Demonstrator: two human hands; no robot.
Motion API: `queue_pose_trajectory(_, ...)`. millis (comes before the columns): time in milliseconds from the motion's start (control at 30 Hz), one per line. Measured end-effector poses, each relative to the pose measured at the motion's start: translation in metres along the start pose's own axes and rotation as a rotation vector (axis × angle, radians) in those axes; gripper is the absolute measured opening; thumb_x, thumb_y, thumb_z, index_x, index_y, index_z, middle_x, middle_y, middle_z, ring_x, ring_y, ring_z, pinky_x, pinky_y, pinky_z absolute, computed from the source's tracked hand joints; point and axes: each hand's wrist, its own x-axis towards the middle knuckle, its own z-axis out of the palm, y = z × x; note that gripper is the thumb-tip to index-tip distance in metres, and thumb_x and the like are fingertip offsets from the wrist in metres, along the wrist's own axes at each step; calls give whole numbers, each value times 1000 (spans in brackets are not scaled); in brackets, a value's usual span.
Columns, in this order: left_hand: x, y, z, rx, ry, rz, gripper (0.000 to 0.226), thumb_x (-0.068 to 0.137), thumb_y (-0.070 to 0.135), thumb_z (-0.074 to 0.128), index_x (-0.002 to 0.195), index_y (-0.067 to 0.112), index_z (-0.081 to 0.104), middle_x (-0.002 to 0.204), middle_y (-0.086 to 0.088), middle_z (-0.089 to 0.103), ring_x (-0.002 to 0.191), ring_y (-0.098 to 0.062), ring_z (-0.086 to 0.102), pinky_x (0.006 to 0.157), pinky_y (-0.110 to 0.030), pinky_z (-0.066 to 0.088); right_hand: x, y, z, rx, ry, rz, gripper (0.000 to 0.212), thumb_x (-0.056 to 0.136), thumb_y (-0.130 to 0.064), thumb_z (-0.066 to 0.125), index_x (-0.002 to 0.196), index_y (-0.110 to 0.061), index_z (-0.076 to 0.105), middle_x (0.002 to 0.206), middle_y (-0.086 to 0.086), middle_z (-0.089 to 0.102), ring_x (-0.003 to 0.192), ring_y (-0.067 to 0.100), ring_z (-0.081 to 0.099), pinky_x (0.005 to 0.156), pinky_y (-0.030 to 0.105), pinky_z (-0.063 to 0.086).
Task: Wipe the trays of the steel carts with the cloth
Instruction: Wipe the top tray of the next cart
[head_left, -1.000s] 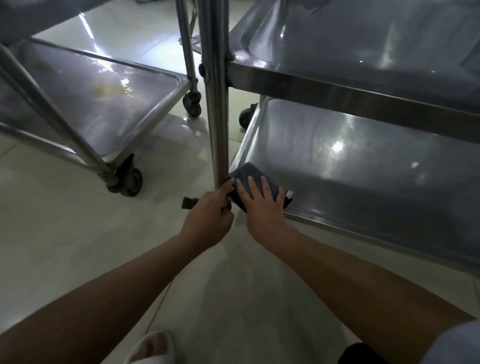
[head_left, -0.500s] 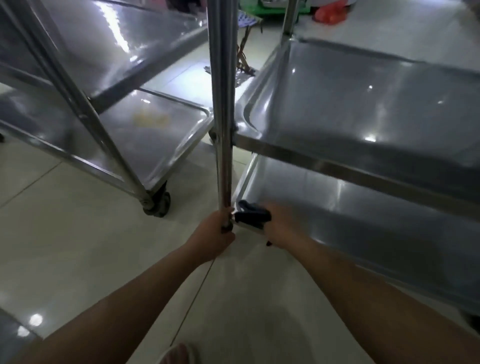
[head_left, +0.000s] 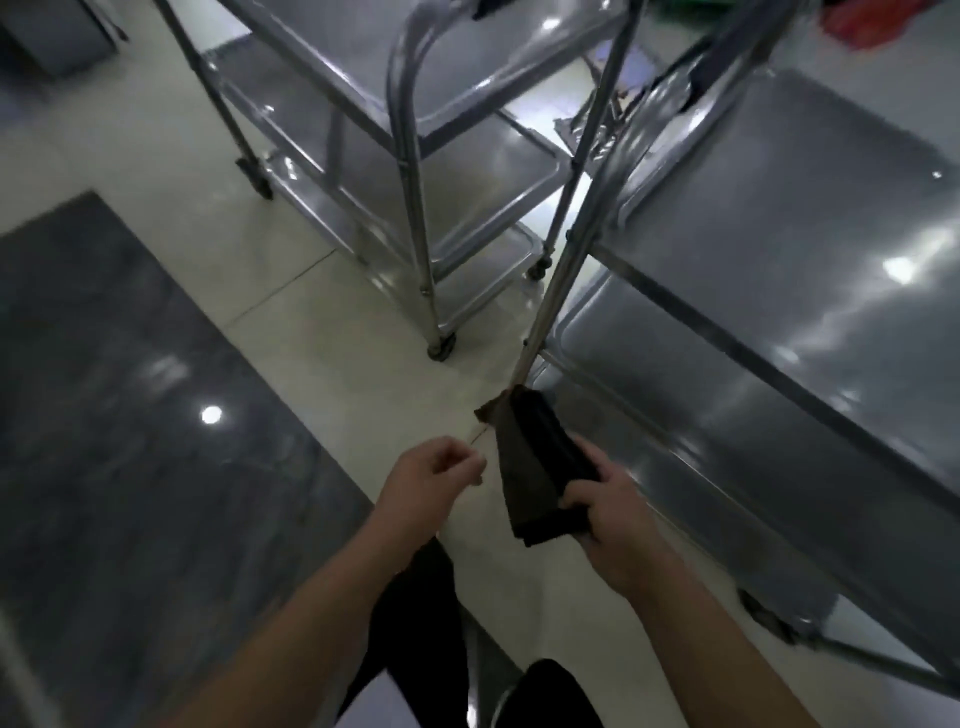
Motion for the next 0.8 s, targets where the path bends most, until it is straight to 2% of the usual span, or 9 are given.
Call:
queue_pose_trajectory(67, -69, 40, 5, -167, -86, -1, 6, 93, 24, 68, 94, 19, 73, 93, -3, 73, 90, -20, 69, 84, -41, 58, -59, -30, 12, -98, -33, -117, 66, 81, 22, 41, 107, -33, 68, 103, 9, 69, 84, 26, 67, 55, 31, 54)
queue_pose_trajectory(167, -142, 85, 18, -434, -98, -39, 41, 85, 38, 71, 116, 12, 63, 109, -8, 74, 102, -22, 71, 80, -35, 58, -128, -51, 19, -322, -142, -364, 72, 85, 14, 49, 110, -50, 67, 105, 4, 69, 90, 21, 68, 65, 32, 57)
queue_pose_trajectory(233, -178, 106, 25, -526, -52, -27, 57, 73, 46, 75, 118, 14, 60, 108, -6, 74, 102, -23, 72, 77, -36, 58, -163, -55, 21, -445, -166, -485, 61, 82, 1, 56, 122, -44, 64, 113, -1, 66, 102, 16, 65, 81, 32, 57)
queue_pose_trajectory(333, -215, 122, 31, -573, 28, 79, 45, 80, 29, 74, 123, 23, 60, 109, -1, 75, 98, -19, 73, 71, -30, 59, -196, -60, 23, -375, -197, -560, 43, 77, -18, 68, 116, -36, 66, 115, -8, 65, 108, 16, 65, 86, 29, 56)
queue_pose_trajectory(400, -223, 126, 28, -528, 19, 123, 40, 87, 17, 71, 124, 23, 60, 111, -2, 74, 99, -22, 73, 75, -32, 60, -199, -66, 23, -276, -204, -542, 37, 74, -25, 76, 110, -29, 67, 111, -4, 66, 105, 16, 67, 82, 30, 57)
queue_pose_trajectory(500, -217, 131, 10, -438, 12, 163, 38, 83, 14, 75, 118, 21, 63, 109, -6, 74, 98, -23, 72, 78, -32, 59, -188, -79, 33, -192, -171, -478, 48, 70, -32, 81, 115, -23, 64, 109, -3, 68, 107, 11, 66, 80, 25, 57)
queue_pose_trajectory(600, -197, 143, -13, -306, -14, 217, 37, 79, 24, 83, 111, 26, 67, 110, -2, 73, 102, -21, 70, 84, -37, 59, -166, -96, 52, -151, -211, -407, 63, 66, -50, 85, 123, -33, 65, 118, 6, 67, 113, 24, 65, 87, 42, 58)
queue_pose_trajectory(700, -169, 158, -42, -187, -18, 254, 29, 84, 14, 78, 109, 25, 69, 108, 3, 72, 101, -16, 69, 88, -40, 59, -139, -123, 83, -64, -212, -360, 45, 74, -33, 83, 116, -24, 71, 110, 14, 72, 103, 33, 70, 81, 42, 59)
queue_pose_trajectory(800, -137, 178, -77, -182, -9, 269, 29, 87, -2, 68, 110, 15, 68, 105, -3, 73, 99, -19, 70, 87, -35, 58, -112, -155, 113, 30, -211, -295, 33, 83, -25, 65, 112, -13, 72, 104, 18, 74, 99, 36, 71, 80, 41, 58)
